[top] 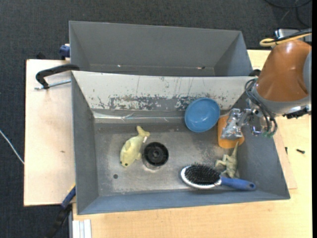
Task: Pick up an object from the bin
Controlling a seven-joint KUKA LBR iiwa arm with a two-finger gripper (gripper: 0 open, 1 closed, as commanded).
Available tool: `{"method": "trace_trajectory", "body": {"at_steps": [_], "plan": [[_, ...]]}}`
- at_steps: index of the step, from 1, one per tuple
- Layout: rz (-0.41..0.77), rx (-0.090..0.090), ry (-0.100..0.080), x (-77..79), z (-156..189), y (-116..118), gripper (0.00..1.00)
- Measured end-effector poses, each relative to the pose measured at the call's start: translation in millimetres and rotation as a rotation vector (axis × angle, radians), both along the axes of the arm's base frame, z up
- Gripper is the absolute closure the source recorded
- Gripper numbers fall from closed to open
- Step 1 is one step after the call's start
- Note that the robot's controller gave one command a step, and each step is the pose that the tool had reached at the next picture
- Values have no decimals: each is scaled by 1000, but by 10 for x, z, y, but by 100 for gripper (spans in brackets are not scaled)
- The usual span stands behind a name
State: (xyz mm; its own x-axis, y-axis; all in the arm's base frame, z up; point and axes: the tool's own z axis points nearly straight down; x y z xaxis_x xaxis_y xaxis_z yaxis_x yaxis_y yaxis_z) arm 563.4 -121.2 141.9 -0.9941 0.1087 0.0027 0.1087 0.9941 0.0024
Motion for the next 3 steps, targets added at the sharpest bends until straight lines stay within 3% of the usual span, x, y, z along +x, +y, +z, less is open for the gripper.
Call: {"method": "trace_trajectory", "body": {"at_steps": [1,2,3], "plan": [[-10,-2,-12,10,326,159,100],[63,-4,-11,-287,-585,231,100],[79,-5,-16,-506,1021,228,100]]}}
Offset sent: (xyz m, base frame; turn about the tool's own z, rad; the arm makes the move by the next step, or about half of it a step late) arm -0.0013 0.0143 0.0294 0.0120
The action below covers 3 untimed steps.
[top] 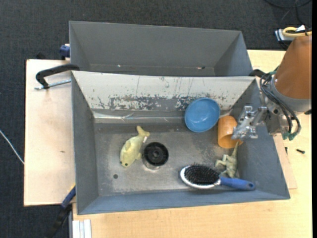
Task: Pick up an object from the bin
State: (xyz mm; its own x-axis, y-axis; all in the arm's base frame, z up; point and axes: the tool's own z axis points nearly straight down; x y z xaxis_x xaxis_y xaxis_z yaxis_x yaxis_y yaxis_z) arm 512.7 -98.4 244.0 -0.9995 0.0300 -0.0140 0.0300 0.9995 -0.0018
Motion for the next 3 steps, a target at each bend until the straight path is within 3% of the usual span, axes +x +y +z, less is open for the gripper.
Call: {"method": "trace_trajectory", "body": {"at_steps": [1,2,3], "plan": [[298,3,19,-49,-1613,-3,100],[297,1,10,-23,-1578,-3,0],[311,2,8,-12,-1594,499,0]]}}
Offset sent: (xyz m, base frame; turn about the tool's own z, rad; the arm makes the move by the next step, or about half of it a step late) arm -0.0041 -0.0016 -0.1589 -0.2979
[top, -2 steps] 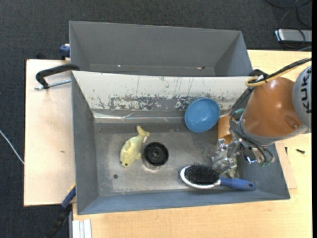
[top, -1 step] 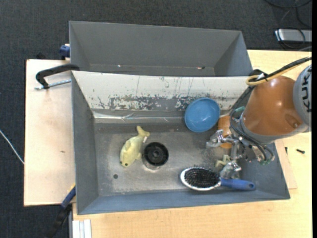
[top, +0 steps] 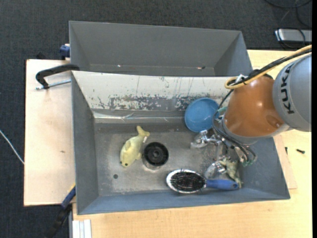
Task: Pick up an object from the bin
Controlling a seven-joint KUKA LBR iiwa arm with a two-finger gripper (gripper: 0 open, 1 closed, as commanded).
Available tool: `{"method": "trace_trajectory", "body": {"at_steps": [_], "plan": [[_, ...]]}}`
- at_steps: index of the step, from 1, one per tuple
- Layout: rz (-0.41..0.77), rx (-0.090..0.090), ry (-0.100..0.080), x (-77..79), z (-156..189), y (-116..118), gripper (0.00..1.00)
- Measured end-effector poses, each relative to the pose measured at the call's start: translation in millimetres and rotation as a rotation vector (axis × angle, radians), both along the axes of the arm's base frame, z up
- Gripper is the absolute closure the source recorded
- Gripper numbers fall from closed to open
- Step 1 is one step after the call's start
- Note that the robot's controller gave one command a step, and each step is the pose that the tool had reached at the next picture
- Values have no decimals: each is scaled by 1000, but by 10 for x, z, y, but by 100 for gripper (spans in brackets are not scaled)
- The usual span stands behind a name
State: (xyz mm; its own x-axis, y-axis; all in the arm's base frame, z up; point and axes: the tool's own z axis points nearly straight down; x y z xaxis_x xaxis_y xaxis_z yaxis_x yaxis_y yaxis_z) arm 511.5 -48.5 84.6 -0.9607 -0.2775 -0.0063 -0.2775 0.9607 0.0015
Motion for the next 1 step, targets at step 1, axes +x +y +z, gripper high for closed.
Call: {"method": "trace_trajectory", "body": {"at_steps": [1], "plan": [[155,-5,-8,159,-108,723,0]]}}
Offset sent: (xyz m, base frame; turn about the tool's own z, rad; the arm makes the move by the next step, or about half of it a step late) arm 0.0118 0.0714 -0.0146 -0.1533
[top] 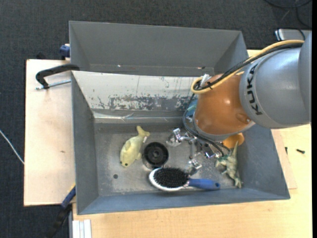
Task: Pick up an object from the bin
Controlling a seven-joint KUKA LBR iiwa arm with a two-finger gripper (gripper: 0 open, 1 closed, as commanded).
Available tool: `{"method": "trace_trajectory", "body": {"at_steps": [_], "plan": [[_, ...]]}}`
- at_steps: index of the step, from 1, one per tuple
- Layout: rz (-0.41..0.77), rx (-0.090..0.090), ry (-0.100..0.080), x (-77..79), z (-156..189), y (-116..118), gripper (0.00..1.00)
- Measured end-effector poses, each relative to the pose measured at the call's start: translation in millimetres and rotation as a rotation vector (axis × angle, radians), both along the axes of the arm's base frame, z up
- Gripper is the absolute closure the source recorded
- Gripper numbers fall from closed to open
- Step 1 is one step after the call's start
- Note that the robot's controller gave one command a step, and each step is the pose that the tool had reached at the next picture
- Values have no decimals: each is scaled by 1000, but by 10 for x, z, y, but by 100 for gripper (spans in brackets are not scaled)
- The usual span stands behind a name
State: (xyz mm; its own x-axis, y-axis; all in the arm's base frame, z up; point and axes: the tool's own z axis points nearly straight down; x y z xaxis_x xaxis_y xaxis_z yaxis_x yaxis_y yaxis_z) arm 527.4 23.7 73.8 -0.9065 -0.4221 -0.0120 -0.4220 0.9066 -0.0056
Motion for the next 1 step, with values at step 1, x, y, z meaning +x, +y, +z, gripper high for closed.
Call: {"method": "trace_trajectory", "body": {"at_steps": [1], "plan": [[-95,6,4,-46,389,579,0]]}}
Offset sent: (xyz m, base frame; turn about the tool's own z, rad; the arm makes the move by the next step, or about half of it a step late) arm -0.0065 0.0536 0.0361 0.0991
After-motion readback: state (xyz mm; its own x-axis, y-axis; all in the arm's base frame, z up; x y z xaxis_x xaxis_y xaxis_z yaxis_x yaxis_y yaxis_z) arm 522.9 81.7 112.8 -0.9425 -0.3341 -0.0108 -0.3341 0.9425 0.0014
